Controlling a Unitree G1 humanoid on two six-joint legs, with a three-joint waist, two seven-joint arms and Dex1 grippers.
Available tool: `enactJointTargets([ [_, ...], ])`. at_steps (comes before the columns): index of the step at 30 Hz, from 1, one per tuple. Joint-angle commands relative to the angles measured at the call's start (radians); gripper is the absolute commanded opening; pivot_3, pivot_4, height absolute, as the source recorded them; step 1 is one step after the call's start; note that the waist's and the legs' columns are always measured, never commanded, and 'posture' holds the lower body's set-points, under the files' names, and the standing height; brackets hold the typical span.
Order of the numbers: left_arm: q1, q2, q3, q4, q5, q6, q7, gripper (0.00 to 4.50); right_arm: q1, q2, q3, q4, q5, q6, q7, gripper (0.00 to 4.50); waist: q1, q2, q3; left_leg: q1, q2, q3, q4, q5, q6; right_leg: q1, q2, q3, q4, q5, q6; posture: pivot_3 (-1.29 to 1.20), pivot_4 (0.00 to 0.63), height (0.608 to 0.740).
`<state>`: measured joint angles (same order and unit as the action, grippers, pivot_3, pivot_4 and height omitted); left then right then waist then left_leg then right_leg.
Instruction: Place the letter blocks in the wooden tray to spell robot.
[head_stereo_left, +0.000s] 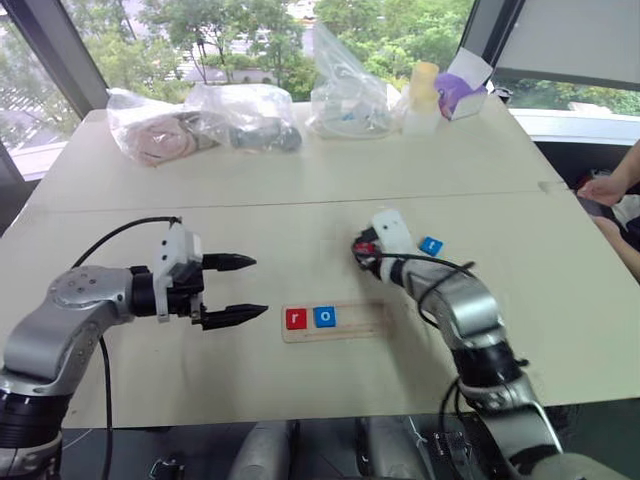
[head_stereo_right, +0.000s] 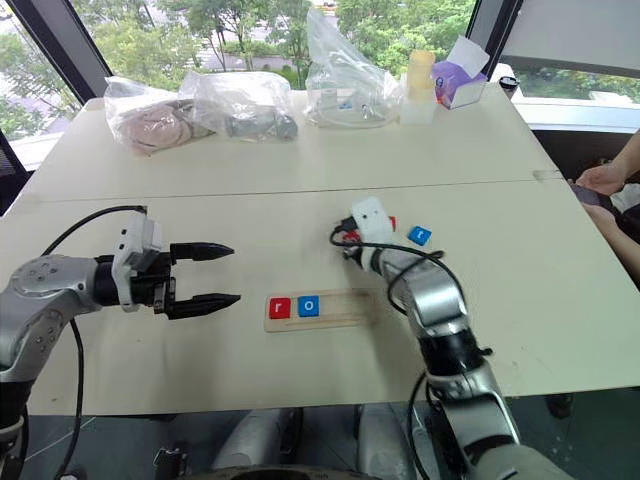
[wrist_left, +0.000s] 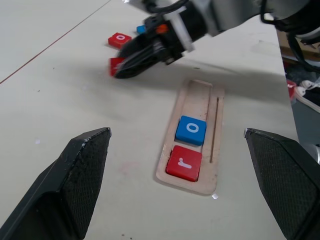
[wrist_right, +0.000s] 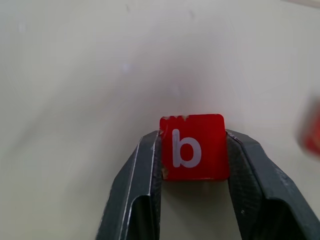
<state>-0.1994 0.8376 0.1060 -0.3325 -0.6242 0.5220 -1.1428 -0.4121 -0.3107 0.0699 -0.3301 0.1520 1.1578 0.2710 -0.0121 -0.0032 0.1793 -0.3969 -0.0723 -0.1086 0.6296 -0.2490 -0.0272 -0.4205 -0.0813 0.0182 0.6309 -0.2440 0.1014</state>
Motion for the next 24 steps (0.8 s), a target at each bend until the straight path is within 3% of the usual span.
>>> enactJointTargets([
  [1, -0.012, -0.002, -0.005, -0.021, -0.019, -0.003, -0.019, 4.50, 0.048, -0.019, -0.077, -0.201, 0.040, 0.146, 0.000, 1.17, -0.005, 0.000, 0.000, 0.000, 0.000, 0.000, 0.000, 0.000, 0.000, 0.000, 0.000, 0.000, 0.000, 0.000, 0.000, 0.00, 0.150, 0.740],
  [7, -0.037, -0.026, -0.038, 0.005, -0.005, -0.020, -0.040, 4.50, 0.171, 0.020, -0.224, -0.440, 0.048, 0.430, -0.027, 1.17, -0.006, 0.000, 0.000, 0.000, 0.004, 0.000, 0.000, 0.000, 0.000, -0.002, 0.002, 0.000, 0.001, 0.000, 0.000, 0.00, 0.150, 0.740],
  [17, -0.072, -0.039, -0.067, 0.042, 0.019, -0.042, -0.061, 4.50, 0.241, 0.044, -0.253, -0.510, 0.065, 0.457, -0.055, 1.17, -0.003, 0.000, 0.000, 0.001, 0.002, 0.001, 0.001, 0.000, 0.000, -0.001, 0.002, 0.000, 0.001, 0.000, 0.000, 0.00, 0.150, 0.740],
  [18, -0.072, -0.040, -0.069, 0.042, 0.020, -0.045, -0.060, 4.50, 0.236, 0.025, -0.249, -0.510, 0.078, 0.457, -0.038, 2.21, -0.003, 0.000, 0.000, 0.001, 0.002, 0.001, 0.001, 0.000, 0.000, -0.001, 0.002, 0.000, 0.001, 0.000, 0.000, 0.00, 0.150, 0.740],
  [19, -0.072, -0.041, -0.071, 0.041, 0.020, -0.046, -0.059, 4.50, 0.230, 0.003, -0.244, -0.511, 0.089, 0.457, -0.021, 2.50, -0.003, 0.000, 0.000, 0.001, 0.002, 0.001, 0.001, 0.000, 0.000, 0.000, 0.002, 0.000, 0.001, 0.000, 0.000, 0.00, 0.150, 0.740],
  [22, -0.076, -0.044, -0.075, 0.042, 0.025, -0.048, -0.054, 4.50, 0.215, -0.181, -0.187, -0.500, 0.141, 0.360, 0.092, 4.11, -0.003, 0.000, 0.000, 0.001, 0.002, 0.001, 0.001, 0.000, 0.000, 0.000, 0.002, 0.000, 0.001, 0.000, 0.000, 0.00, 0.150, 0.740],
  [23, -0.077, -0.046, -0.076, 0.042, 0.027, -0.049, -0.053, 4.50, 0.209, -0.248, -0.179, -0.484, 0.160, 0.309, 0.144, 4.46, -0.003, 0.000, 0.000, 0.000, 0.002, 0.001, 0.002, 0.000, 0.000, 0.000, 0.002, 0.000, 0.001, 0.000, 0.000, 0.00, 0.150, 0.740],
  [24, -0.079, -0.047, -0.077, 0.043, 0.028, -0.050, -0.052, 4.50, 0.203, -0.309, -0.178, -0.463, 0.178, 0.254, 0.199, 4.46, -0.003, 0.000, 0.000, 0.000, 0.001, 0.001, 0.002, 0.000, 0.000, 0.000, 0.001, 0.000, 0.000, 0.000, 0.000, 0.00, 0.150, 0.740],
])
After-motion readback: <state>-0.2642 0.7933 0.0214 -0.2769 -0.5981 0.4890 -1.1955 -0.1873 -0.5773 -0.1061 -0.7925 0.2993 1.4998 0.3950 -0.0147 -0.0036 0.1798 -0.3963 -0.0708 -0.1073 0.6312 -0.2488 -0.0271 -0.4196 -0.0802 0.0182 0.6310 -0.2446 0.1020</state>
